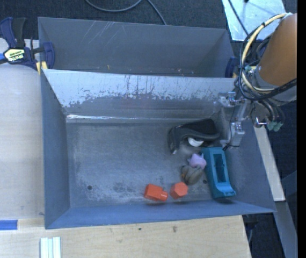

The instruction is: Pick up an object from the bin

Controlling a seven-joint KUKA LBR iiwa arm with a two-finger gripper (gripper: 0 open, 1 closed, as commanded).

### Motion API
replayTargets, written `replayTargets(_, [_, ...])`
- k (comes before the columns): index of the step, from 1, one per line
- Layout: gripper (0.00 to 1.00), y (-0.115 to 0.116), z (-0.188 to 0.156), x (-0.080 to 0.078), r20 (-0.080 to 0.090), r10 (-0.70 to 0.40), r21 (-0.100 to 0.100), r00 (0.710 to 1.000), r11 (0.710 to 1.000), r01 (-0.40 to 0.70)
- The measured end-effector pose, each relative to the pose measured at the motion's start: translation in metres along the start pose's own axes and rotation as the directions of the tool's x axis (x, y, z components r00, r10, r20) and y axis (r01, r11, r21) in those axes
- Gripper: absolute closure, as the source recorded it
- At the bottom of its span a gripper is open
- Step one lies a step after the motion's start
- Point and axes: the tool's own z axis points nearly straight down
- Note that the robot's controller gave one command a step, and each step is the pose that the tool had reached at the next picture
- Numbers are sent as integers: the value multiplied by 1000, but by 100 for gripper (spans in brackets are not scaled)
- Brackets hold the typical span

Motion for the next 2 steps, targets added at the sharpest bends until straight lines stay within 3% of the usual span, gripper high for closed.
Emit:
replayTargets(1, [0, 1, -5, -1, 8, -2, 1, 1000, 1000, 2])
replayTargets(2, [0, 29, 37, -9, 14, -41, 4, 999, 999, 41])
